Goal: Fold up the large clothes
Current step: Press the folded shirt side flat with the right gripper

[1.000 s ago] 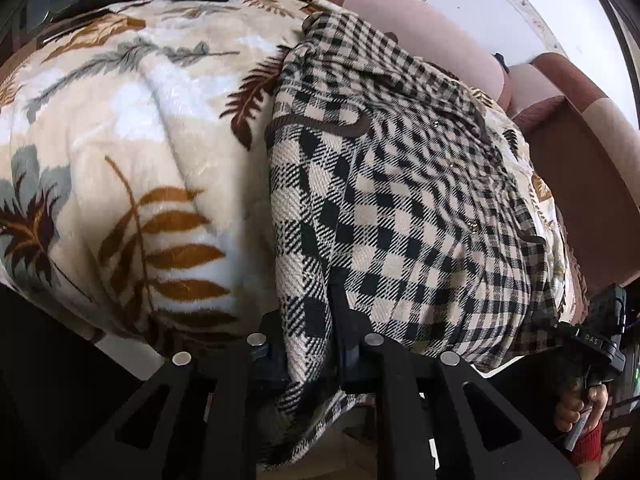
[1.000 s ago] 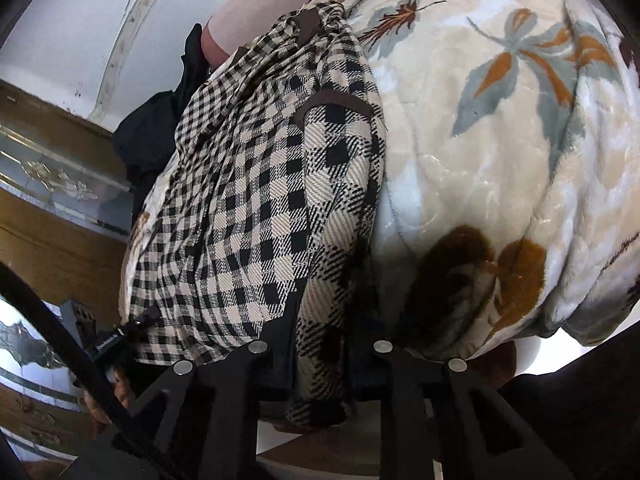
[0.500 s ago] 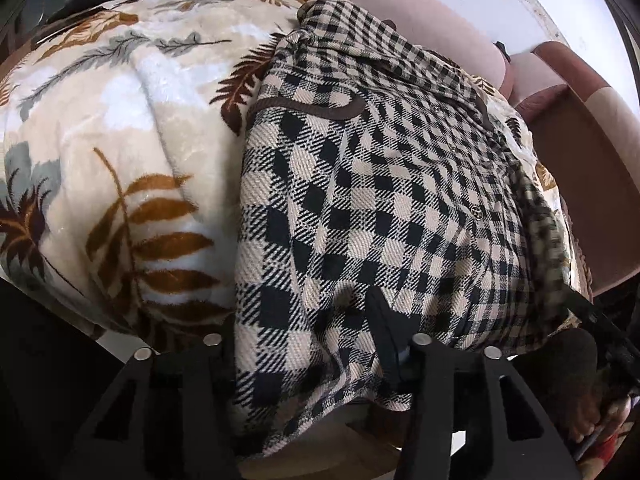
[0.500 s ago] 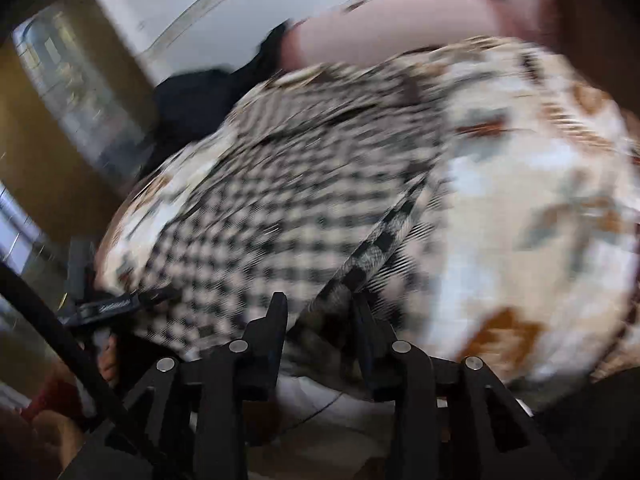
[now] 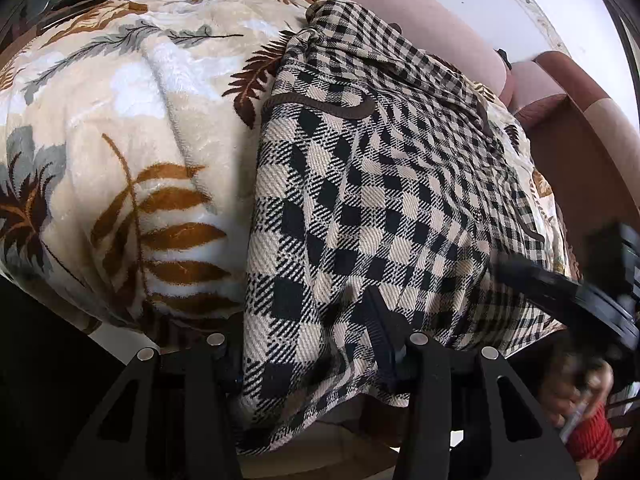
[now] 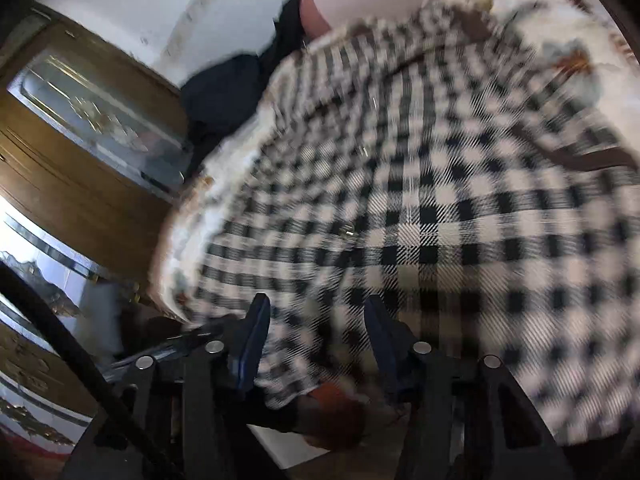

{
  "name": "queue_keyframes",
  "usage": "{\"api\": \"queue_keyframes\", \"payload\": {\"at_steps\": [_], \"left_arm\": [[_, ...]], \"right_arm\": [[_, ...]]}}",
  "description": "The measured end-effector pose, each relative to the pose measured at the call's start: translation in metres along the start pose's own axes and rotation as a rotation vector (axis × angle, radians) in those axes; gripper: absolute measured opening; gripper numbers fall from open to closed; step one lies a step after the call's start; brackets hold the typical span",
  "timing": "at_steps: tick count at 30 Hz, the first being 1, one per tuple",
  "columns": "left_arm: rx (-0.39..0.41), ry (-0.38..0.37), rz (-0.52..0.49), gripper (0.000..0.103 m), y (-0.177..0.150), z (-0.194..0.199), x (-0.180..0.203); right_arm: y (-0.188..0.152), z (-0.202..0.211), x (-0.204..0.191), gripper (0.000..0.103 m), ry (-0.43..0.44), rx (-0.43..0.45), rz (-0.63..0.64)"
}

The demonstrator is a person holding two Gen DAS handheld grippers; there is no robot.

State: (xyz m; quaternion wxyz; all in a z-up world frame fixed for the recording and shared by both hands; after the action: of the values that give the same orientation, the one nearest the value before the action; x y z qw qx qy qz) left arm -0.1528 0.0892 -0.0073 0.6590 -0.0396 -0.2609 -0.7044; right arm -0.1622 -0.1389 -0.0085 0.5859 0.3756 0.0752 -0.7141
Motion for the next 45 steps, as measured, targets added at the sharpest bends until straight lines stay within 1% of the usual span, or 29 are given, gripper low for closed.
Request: {"api": "queue_keyframes", "payload": {"at_steps": [1, 3, 5, 7, 9, 11, 12, 13, 15, 19, 21, 22, 23, 24, 25, 26, 27, 29, 32, 33, 34, 36, 37, 39, 40, 41, 42, 43, 45], "left_arm": [[0.000, -0.001, 0.001, 0.046, 0.000, 0.000, -0.001], [-0.001, -0.007, 0.011, 0.046, 0.000, 0.000, -0.003], [-0.003, -0.015, 0.020, 0.046, 0.001, 0.000, -0.004], [-0.005, -0.019, 0.025, 0.046, 0.000, 0.000, -0.005], [-0.006, -0.019, 0.024, 0.046, 0.000, 0.000, -0.006], [-0.006, -0.015, 0.016, 0.046, 0.000, 0.000, -0.006], [-0.004, -0.010, 0.006, 0.041, 0.000, 0.001, -0.004], [-0.003, -0.001, -0.003, 0.030, -0.001, 0.002, -0.004], [-0.004, 0.013, -0.019, 0.021, -0.003, 0.003, -0.002], [-0.006, 0.006, -0.025, 0.021, -0.004, 0.003, -0.001], [-0.009, 0.000, -0.020, 0.021, -0.003, 0.002, -0.001], [-0.009, -0.001, -0.017, 0.024, -0.003, 0.002, -0.002], [-0.011, -0.004, -0.017, 0.027, -0.003, 0.001, -0.001], [-0.013, -0.010, -0.020, 0.035, -0.003, 0.001, 0.000], [-0.016, -0.018, -0.023, 0.044, -0.003, 0.000, 0.001], [-0.017, -0.018, -0.026, 0.049, -0.003, 0.000, 0.002], [-0.016, -0.001, -0.030, 0.056, -0.004, 0.000, 0.003], [-0.019, 0.016, -0.034, 0.056, -0.006, -0.002, 0.003], [-0.048, 0.022, -0.049, 0.055, -0.006, -0.008, 0.004], [-0.052, 0.032, -0.062, 0.047, -0.007, -0.008, 0.005], [-0.055, 0.050, -0.074, 0.034, -0.008, -0.008, 0.006], [-0.063, 0.068, -0.081, 0.015, -0.009, -0.009, 0.006], [-0.064, 0.052, -0.076, 0.013, -0.008, -0.009, 0.006], [-0.065, 0.029, -0.059, 0.011, -0.006, -0.005, 0.003], [-0.067, 0.021, -0.052, 0.010, -0.006, -0.004, 0.002], [-0.068, 0.010, -0.041, 0.010, -0.006, -0.002, 0.001], [-0.068, -0.001, -0.034, 0.009, -0.006, 0.000, 0.000], [-0.068, -0.014, -0.023, 0.009, -0.006, 0.005, -0.001], [-0.061, -0.031, -0.015, 0.009, -0.005, 0.015, -0.002]], "right_arm": [[0.003, -0.009, 0.005, 0.046, 0.040, -0.008, -0.029], [0.007, -0.015, 0.010, 0.046, 0.149, -0.010, -0.064], [0.007, -0.022, 0.004, 0.046, 0.232, -0.050, -0.077], [-0.002, -0.035, -0.005, 0.044, 0.257, -0.119, -0.052], [-0.023, -0.044, -0.017, 0.033, 0.249, -0.186, -0.014], [-0.043, -0.050, -0.024, 0.005, 0.190, -0.246, 0.040], [-0.049, -0.047, -0.026, 0.005, 0.154, -0.248, 0.065], [-0.057, -0.043, -0.029, 0.003, 0.125, -0.249, 0.088], [-0.066, -0.024, -0.025, 0.003, 0.051, -0.221, 0.095], [-0.073, 0.026, -0.004, 0.004, -0.106, -0.162, 0.064], [-0.065, 0.058, 0.007, 0.004, -0.164, -0.079, 0.045], [-0.057, 0.074, 0.014, 0.007, -0.185, -0.037, 0.022], [-0.049, 0.093, 0.027, 0.021, -0.214, 0.011, -0.009], [-0.043, 0.103, 0.039, 0.035, -0.243, 0.044, -0.037], [-0.034, 0.117, 0.054, 0.065, -0.289, 0.094, -0.079], [-0.028, 0.124, 0.064, 0.069, -0.322, 0.130, -0.099], [-0.023, 0.131, 0.074, 0.069, -0.347, 0.152, -0.112], [-0.014, 0.135, 0.097, 0.069, -0.387, 0.173, -0.150], [-0.011, 0.115, 0.120, 0.069, -0.380, 0.119, -0.214], [-0.013, 0.110, 0.121, 0.069, -0.369, 0.102, -0.230], [-0.017, 0.107, 0.119, 0.069, -0.373, 0.112, -0.224], [-0.020, 0.101, 0.112, 0.069, -0.381, 0.099, -0.198], [-0.023, 0.098, 0.109, 0.067, -0.378, 0.084, -0.192], [-0.028, 0.095, 0.101, 0.048, -0.430, 0.066, -0.153], [-0.029, 0.091, 0.098, 0.026, -0.418, 0.048, -0.139], [-0.035, 0.096, 0.104, 0.017, -0.393, 0.035, -0.135], [-0.036, 0.099, 0.104, 0.017, -0.376, 0.035, -0.136], [-0.037, 0.100, 0.102, 0.012, -0.358, 0.033, -0.135], [-0.037, 0.105, 0.097, 0.011, -0.286, 0.028, -0.145]]}}
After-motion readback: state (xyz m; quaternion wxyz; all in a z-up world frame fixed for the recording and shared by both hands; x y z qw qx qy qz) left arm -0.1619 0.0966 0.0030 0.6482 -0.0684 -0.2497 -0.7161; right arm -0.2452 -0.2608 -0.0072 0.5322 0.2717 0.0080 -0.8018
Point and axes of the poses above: each gripper's, at about its wrist camera, not at the fingertips, and z roughly against the way its jaws point, x to its right, y to its top, the point moved 3 cm from there along -z, roughly the way its jaws point, and after that the axes turned 6 degrees about -x, right-handed, at the moved point
